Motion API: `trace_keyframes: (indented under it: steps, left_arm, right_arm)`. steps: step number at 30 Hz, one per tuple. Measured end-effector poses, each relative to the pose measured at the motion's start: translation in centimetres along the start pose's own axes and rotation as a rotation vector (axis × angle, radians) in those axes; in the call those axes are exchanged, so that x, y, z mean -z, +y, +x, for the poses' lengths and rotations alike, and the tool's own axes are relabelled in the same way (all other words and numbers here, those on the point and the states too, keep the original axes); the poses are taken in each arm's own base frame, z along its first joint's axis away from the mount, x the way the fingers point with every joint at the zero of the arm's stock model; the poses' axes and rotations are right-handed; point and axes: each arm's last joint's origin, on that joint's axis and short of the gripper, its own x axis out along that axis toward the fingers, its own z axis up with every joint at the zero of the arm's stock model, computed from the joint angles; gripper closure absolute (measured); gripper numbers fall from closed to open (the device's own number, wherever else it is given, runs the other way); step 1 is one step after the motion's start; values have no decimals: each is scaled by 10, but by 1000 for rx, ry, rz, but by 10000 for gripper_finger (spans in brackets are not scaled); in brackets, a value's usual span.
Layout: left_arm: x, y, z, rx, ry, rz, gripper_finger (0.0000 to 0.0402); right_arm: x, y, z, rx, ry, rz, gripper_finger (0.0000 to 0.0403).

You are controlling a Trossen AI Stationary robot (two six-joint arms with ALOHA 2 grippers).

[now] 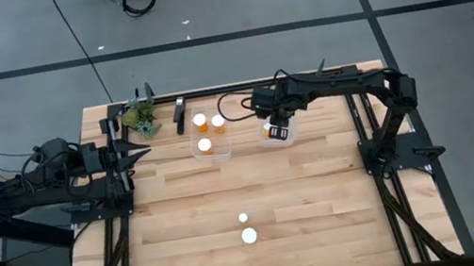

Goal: Pick and place medicine bottles into bin by pill shape (circle, oval)
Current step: Put the small yellow pill bottle in the right transparent bin

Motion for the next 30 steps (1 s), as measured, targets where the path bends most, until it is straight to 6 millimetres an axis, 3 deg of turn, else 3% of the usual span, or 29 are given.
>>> trace_keyframes:
  steps: [11,20,30]
  left_arm:
    - [0,0,0,0,0,0,369]
    - [0,0,0,0,0,0,366]
    - [0,0,0,0,0,0,370]
  right_arm:
    - [10,-7,27,-16,35,31,264]
    - [18,0,46,-109,31,45,264]
    - [22,3,51,-156,44,62,264]
